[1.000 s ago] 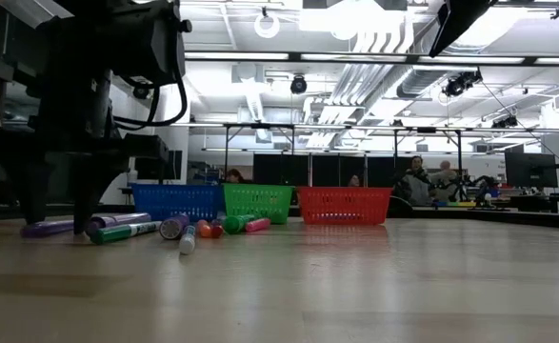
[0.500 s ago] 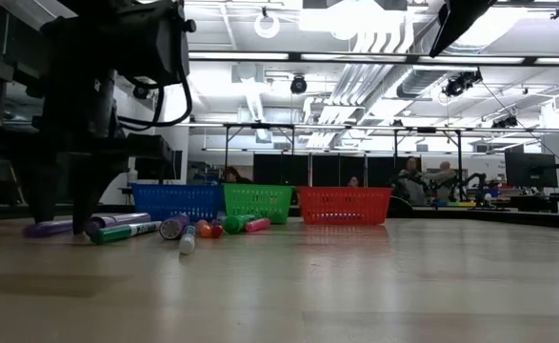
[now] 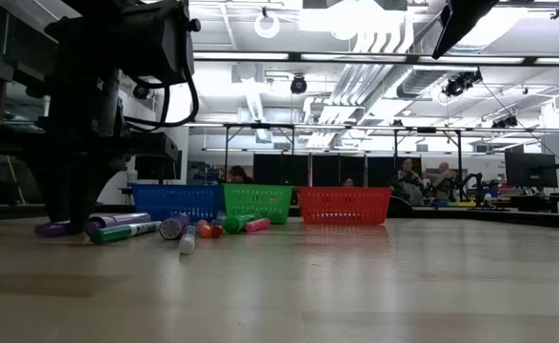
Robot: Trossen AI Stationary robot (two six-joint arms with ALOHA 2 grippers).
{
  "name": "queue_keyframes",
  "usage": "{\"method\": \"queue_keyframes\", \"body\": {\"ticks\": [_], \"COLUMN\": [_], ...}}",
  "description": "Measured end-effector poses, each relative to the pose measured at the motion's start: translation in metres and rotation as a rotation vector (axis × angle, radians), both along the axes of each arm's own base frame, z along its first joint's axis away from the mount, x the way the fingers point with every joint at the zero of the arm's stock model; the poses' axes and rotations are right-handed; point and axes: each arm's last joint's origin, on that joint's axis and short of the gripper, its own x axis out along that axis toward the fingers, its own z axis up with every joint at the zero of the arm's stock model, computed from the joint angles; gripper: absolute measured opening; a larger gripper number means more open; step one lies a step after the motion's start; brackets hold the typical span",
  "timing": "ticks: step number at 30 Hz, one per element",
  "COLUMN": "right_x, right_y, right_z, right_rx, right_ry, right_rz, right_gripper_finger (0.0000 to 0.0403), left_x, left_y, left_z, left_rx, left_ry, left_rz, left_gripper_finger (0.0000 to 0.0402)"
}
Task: Pick & Place Markers
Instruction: Put the purple pen into the red bin
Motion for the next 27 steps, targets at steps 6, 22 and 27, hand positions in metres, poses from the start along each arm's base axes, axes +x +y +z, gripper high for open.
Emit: {"method": "queue_keyframes", "body": {"ticks": [6, 22, 27], "right_x": [-0.001, 0.0, 0.006], "right_y": [0.0, 0.001, 0.001], "right_z": [0.0, 0.0, -0.006], "right_rx": [0.008, 0.029, 0.106], "right_ry": [0.003, -0.011, -0.083], "right_rz": [-0.008, -0.003, 0.047], "right_gripper_finger": [0.028, 0.028, 0.028], "left_x": [0.003, 0.029, 0.042], "left_y": [0.0, -0.001, 0.0], "left_z": [0.002, 0.036, 0.057], "left_rx": [0.034, 0.18, 0.288], "left_ry": [-0.009, -0.085, -0.147], "left_rz": [-0.011, -0.174, -0.242], "left_gripper_finger": [0.0034, 0.0033, 0.0033]}}
